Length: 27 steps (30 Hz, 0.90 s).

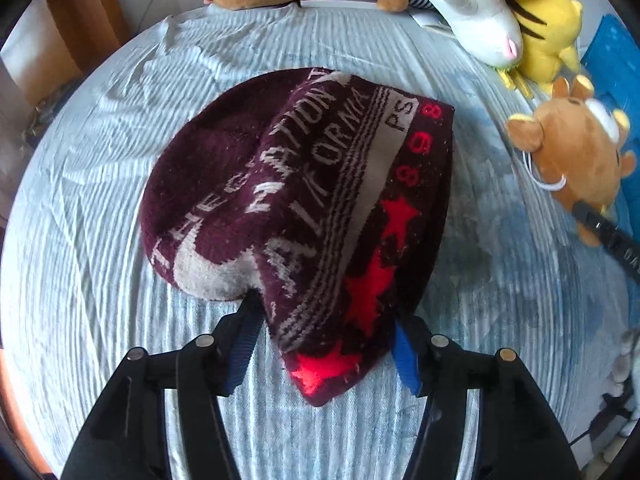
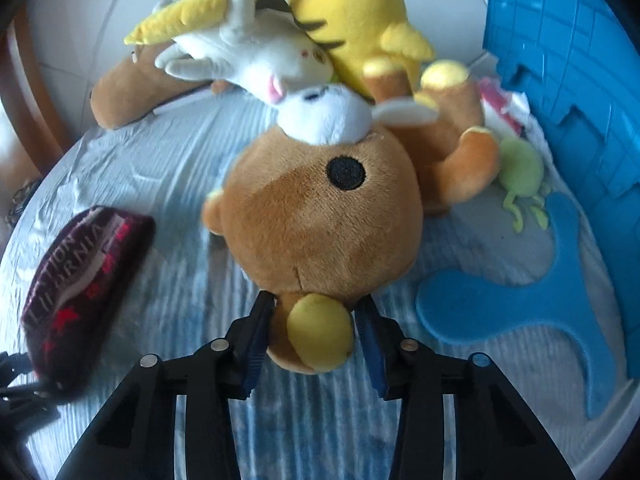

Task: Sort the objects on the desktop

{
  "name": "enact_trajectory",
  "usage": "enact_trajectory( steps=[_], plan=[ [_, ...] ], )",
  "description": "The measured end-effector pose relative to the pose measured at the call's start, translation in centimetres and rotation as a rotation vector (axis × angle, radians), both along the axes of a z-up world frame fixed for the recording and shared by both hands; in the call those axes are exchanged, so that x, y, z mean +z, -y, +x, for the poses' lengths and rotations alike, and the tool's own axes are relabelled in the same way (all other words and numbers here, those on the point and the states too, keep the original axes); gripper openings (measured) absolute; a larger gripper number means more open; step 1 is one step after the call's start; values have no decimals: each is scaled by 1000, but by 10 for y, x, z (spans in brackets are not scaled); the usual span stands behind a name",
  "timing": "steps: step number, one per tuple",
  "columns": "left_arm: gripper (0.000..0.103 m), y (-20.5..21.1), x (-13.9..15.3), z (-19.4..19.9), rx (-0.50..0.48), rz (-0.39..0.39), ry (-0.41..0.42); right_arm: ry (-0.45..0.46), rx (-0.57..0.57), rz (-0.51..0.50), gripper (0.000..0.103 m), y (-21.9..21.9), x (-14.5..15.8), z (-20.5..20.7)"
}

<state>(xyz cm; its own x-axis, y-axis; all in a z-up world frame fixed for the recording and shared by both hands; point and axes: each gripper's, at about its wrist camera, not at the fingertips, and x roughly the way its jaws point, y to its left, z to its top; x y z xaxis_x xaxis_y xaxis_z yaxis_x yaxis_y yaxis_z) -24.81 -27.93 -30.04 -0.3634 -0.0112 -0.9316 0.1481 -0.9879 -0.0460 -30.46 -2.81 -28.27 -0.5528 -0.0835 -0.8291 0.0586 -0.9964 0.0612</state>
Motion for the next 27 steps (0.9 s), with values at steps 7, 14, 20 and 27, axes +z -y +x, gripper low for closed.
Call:
enact_trajectory(
  steps=[7, 14, 20, 27],
  plan=[
    [20, -3, 41, 9, 2, -23, -94, -135, 35, 38, 30, -6, 31, 18],
    [20, -12, 114, 17, -37, 14, -232, -272, 125, 100, 26, 0, 97, 36],
    [20, -26, 136, 16, -69, 31, -262, -278, 162, 88, 25, -4, 119, 43],
    [20, -40, 100, 15, -55, 13, -174, -239, 104, -19, 44, -41, 98, 62]
  ],
)
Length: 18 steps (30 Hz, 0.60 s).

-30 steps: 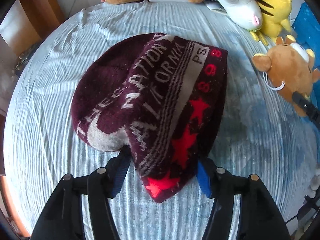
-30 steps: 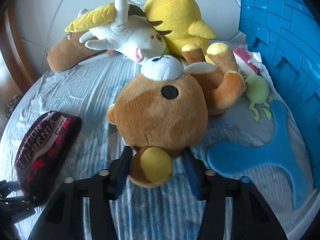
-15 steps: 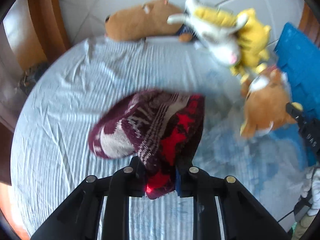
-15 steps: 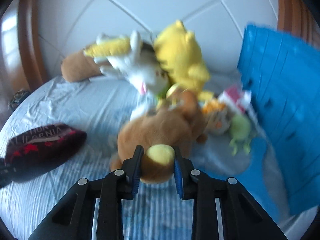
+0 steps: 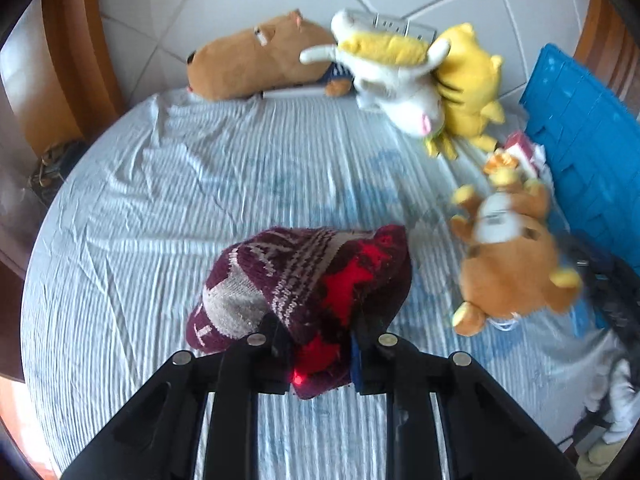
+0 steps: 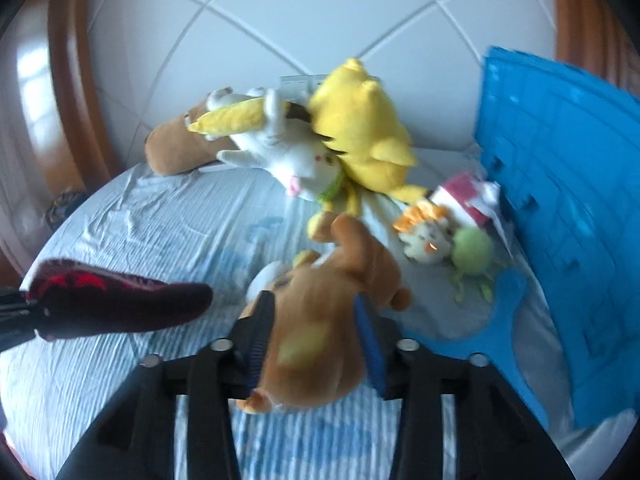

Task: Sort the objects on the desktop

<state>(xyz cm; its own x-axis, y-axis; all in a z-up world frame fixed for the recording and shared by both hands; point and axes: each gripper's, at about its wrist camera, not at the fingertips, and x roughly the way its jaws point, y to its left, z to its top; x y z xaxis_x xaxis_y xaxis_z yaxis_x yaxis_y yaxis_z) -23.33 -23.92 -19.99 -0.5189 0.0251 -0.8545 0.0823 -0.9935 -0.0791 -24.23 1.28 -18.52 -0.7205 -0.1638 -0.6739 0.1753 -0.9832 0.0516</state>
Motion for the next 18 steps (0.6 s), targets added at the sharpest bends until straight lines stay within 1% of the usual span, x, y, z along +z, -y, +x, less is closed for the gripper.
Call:
enact_trajectory(
  steps=[2, 4, 8, 10, 14, 17, 18],
  plan=[
    [20, -5, -6, -2, 13, -2, 11, -16, -53, -28, 44, -23, 1, 7],
    [20, -14, -9, -4, 16, 0, 13, -19, -125, 2, 44, -45, 1, 6],
    [20, -37, -17, -12, 24, 0, 22, 61, -275, 56, 44, -102, -20, -13],
    [20, -48, -25, -17, 40, -3, 36, 105, -307, 81, 44, -123, -33, -24],
    [20, -60, -40, -23, 73, -19, 63, 167, -319, 111, 44, -145, -60, -48],
    [20, -60, -52, -25, 106, -37, 93, 202, -324, 119, 51, -155, -79, -68],
    [20, -58, -55, -24, 116, -41, 104, 217, -326, 119, 57, -158, -85, -75]
  ],
)
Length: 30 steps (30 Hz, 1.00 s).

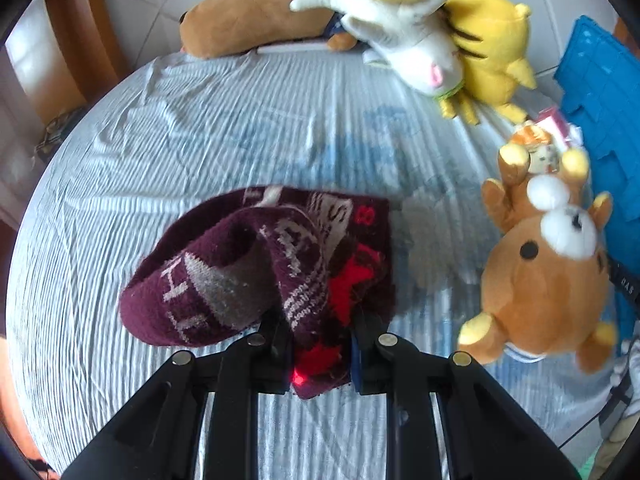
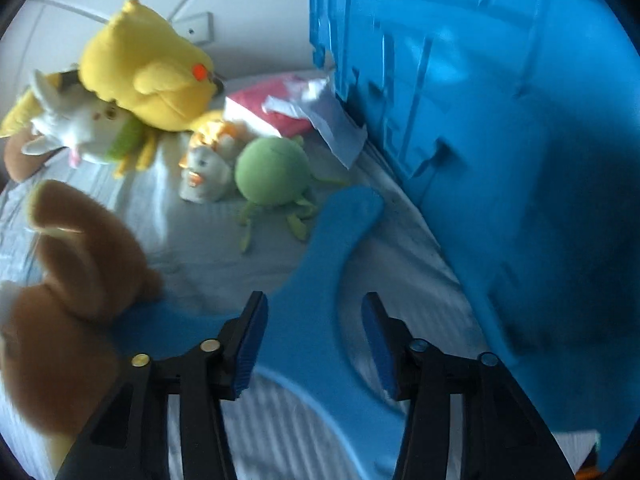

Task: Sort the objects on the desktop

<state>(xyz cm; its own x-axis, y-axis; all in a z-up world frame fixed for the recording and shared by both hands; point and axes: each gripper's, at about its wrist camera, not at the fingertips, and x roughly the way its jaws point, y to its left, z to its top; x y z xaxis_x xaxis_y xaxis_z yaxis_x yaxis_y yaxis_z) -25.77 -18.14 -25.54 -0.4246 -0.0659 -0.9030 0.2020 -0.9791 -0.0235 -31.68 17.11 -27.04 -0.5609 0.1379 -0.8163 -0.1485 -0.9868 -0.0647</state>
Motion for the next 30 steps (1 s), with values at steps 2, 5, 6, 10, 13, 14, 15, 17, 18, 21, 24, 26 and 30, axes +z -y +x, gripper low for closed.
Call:
enact_trajectory(
  steps=[2, 5, 6, 10, 13, 14, 15, 17, 18, 21, 24, 26, 30],
  plan=[
    [20, 4, -6, 2, 17, -7, 21, 18, -3, -17, 61, -6, -10, -10],
    [20, 7, -15, 5, 21, -11, 51, 50, -4, -31, 61, -8, -23, -25],
    [20, 8, -18, 6, 18, -8, 62, 69, 1, -45, 51, -9, -29, -30],
    [28, 13, -29, 13, 16, 2, 99, 65, 19, -17, 48, -3, -33, -32],
    [54, 19, -36, 21, 4, -2, 121, 38, 35, 1, 41, 3, -24, -23],
    [56, 21, -39, 24, 0, -3, 129, 23, 39, 3, 40, 5, -19, -18],
    [56, 23, -41, 27, -4, -4, 136, 2, 46, 16, 40, 8, -13, -11],
    [53, 26, -43, 30, -17, 5, 126, -37, 60, 40, 38, 15, 1, 3],
    [30, 26, -42, 32, -25, 23, 115, -54, 63, 42, 34, 15, 6, 7],
    [15, 20, -30, 34, -46, 24, 80, -125, 71, 27, 22, 17, 29, 23],
    [15, 15, -1, 37, -74, 26, 9, -167, 95, 31, 17, 24, 50, 31],
    [15, 16, 25, 37, -86, 27, -46, -192, 114, 36, 15, 32, 63, 35],
    [15, 18, 72, 36, -108, 39, -142, -250, 155, 52, 11, 50, 94, 50]
  ],
)
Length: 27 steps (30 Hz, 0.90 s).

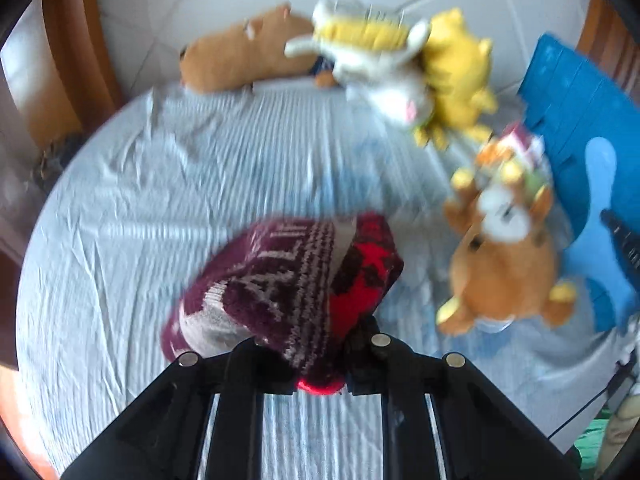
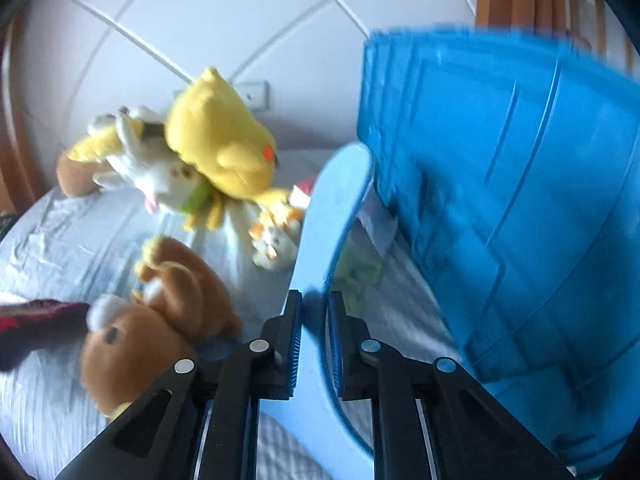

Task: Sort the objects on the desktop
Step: 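Grasp the light-blue paddle toy with the right tool, then lift the blue paddle over the crate with the right tool while the left tool carries the beanie there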

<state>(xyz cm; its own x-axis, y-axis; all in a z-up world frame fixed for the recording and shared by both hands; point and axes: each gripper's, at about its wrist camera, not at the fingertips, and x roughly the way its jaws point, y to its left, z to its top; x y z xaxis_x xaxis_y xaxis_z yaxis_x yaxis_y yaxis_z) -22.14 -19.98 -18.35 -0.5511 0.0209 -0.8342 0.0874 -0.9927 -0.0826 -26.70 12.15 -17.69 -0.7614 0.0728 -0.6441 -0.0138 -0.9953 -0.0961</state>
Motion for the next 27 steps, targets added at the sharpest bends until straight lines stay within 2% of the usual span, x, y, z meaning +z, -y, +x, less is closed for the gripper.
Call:
enact_trajectory(
  steps=[4, 13, 27],
  plan=[
    [15, 1, 40, 3, -24, 21, -81, -34, 58, -10, 9, 14, 33, 14],
    [15, -5, 73, 9, -71, 40, -130, -58, 107, -37, 8, 25, 64, 35],
    [15, -36, 140, 11, -152, 26, -248, -181, 149, -48, 8, 42, 138, 64]
  ],
)
